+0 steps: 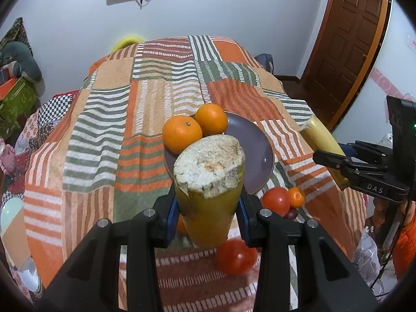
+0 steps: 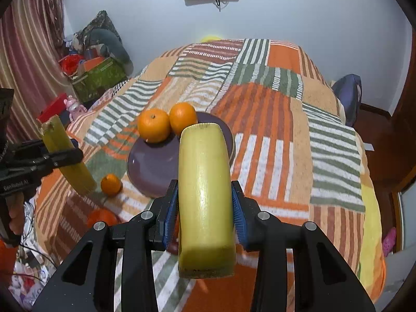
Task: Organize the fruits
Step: 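Lift the corn cob and yellow squash and carry both toward the purple plate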
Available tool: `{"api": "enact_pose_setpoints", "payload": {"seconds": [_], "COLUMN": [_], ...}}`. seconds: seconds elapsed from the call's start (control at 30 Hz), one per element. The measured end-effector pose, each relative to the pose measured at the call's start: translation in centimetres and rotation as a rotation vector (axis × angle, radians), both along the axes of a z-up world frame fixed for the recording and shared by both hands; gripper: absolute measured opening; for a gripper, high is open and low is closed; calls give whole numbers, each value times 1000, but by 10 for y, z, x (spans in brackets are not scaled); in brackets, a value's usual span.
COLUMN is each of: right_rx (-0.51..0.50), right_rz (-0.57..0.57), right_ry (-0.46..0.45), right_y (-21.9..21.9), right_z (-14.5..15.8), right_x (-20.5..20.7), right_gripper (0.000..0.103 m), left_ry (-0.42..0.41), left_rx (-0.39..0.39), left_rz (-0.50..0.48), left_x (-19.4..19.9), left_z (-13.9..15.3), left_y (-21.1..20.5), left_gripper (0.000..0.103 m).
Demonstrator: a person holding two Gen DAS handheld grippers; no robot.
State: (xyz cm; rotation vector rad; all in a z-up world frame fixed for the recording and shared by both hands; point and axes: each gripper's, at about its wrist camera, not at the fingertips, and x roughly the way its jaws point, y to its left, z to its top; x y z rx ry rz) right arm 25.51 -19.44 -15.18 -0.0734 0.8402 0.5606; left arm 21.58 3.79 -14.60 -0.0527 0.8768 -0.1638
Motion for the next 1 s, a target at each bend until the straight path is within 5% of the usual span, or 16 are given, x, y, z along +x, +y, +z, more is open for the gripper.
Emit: {"api": "enact_pose_setpoints", "payload": {"seconds": [1.0], "right_rx": [-5], "right_rz": [8], "right_ry": [104], "right_y": [44], "right_z": [-40], "right_x": [74], "right_gripper": [35], "left_ry": [129], "left_rx": [13], "left_rz": [-135], "left_x": [108], "left_z": [-59], "left_y": [-46], "left_gripper": [38]}}
